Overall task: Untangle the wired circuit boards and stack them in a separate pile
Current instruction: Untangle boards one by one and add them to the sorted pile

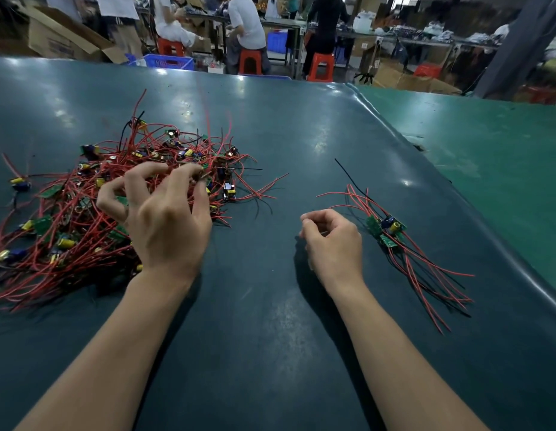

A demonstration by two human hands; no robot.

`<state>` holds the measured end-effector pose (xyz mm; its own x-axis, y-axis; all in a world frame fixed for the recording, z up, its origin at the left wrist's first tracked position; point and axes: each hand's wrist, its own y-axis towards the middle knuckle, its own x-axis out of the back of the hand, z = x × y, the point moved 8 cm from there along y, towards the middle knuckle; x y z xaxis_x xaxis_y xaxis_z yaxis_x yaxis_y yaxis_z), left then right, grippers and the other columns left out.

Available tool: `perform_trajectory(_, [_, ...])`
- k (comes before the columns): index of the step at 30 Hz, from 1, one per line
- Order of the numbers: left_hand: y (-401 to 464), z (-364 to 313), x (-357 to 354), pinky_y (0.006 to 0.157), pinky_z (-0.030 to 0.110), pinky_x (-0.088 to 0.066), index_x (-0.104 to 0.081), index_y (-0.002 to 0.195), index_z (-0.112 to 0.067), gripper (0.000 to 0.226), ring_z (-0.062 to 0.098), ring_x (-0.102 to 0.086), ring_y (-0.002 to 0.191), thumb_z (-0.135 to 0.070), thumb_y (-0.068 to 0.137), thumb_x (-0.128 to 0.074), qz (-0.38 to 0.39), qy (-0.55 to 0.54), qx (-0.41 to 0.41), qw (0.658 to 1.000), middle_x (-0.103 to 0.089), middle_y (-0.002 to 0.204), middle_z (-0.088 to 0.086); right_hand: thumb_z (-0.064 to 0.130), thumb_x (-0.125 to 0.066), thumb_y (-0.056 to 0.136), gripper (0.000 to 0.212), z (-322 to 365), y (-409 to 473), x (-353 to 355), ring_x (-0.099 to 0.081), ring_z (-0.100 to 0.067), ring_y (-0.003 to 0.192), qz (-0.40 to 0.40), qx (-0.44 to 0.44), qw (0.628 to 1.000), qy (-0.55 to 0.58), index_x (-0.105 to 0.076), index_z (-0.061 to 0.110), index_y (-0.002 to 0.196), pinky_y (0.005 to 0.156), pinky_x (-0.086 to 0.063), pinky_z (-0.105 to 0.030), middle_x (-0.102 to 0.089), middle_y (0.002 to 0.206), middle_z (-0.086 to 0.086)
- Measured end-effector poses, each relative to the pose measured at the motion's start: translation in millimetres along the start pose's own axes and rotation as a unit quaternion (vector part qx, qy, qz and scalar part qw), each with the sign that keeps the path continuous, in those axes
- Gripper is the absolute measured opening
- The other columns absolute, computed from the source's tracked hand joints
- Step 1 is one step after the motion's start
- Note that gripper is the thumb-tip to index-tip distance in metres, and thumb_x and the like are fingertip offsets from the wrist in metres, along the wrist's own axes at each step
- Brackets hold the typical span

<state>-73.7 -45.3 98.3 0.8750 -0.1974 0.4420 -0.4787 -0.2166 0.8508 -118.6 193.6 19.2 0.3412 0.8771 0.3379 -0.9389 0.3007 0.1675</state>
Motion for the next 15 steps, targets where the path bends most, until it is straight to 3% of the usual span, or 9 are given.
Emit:
perform_trajectory(3, [-6, -24, 7, 0.088, 0.038, -0.031, -0.072, 0.105, -0.014, 0.015, 0.023, -0.053, 0.097, -0.021, 0.095, -0.063, -0.049, -0.067, -0.088, 0.993, -0.073, 0.088, -0.001, 0.011, -0.064, 0.091, 0.015, 14, -5, -2, -0.059, -0.01, 0.057, 0.033, 0.031, 0.994, 0.101, -0.068, 0.022, 0.082, 0.054, -0.05, -0.03, -0.068, 0.071, 0.001])
perform_trajectory(5, [-15, -42, 1, 0.085, 0.04, -0.038, -0.073, 0.105, -0.012, 0.015, 0.026, -0.059, 0.091, -0.018, 0.094, -0.065, -0.013, -0.106, -0.144, 0.984, -0.073, 0.089, 0.001, 0.021, -0.067, 0.091, 0.009, 24, -16, -21, -0.057, -0.008, 0.053, 0.146, 0.01, 0.958, 0.246, -0.069, 0.012, 0.091, 0.039, -0.042, -0.02, -0.067, 0.072, -0.001])
perform_trajectory(6, [-20, -51, -4, 0.084, 0.04, -0.04, -0.074, 0.104, -0.011, 0.015, 0.027, -0.062, 0.089, -0.018, 0.094, -0.064, 0.017, -0.125, -0.171, 0.977, -0.073, 0.092, 0.001, 0.029, -0.066, 0.088, 0.021, 27, -22, -30, -0.057, -0.01, 0.053, 0.192, -0.007, 0.937, 0.29, -0.069, 0.01, 0.095, 0.036, -0.04, -0.019, -0.068, 0.074, -0.002])
perform_trajectory(7, [-24, -58, -8, 0.083, 0.041, -0.042, -0.074, 0.104, -0.011, 0.016, 0.027, -0.064, 0.088, -0.018, 0.095, -0.063, 0.048, -0.147, -0.196, 0.968, -0.074, 0.097, 0.001, 0.033, -0.064, 0.086, 0.026, 30, -26, -36, -0.058, -0.011, 0.054, 0.222, -0.017, 0.926, 0.305, -0.068, 0.009, 0.095, 0.035, -0.041, -0.019, -0.068, 0.076, -0.002])
perform_trajectory(10, [-28, -64, -13, 0.081, 0.041, -0.049, -0.075, 0.097, -0.009, 0.013, 0.026, -0.067, 0.087, -0.01, 0.093, -0.063, 0.084, -0.214, -0.237, 0.944, -0.073, 0.11, -0.001, 0.023, -0.058, 0.096, 0.017, 26, -23, -37, -0.063, -0.013, 0.057, 0.209, -0.036, 0.93, 0.299, -0.066, 0.009, 0.091, 0.038, -0.044, -0.021, -0.069, 0.077, -0.003])
perform_trajectory(15, [-34, -69, -20, 0.079, 0.038, -0.056, -0.075, 0.086, -0.002, 0.017, 0.026, -0.07, 0.089, 0.012, 0.082, -0.066, 0.122, -0.295, -0.26, 0.911, -0.074, 0.103, 0.004, 0.016, -0.06, 0.095, 0.01, 19, -17, -36, -0.07, -0.015, 0.064, 0.201, -0.084, 0.912, 0.347, -0.069, 0.012, 0.091, 0.044, -0.049, -0.021, -0.073, 0.08, -0.002])
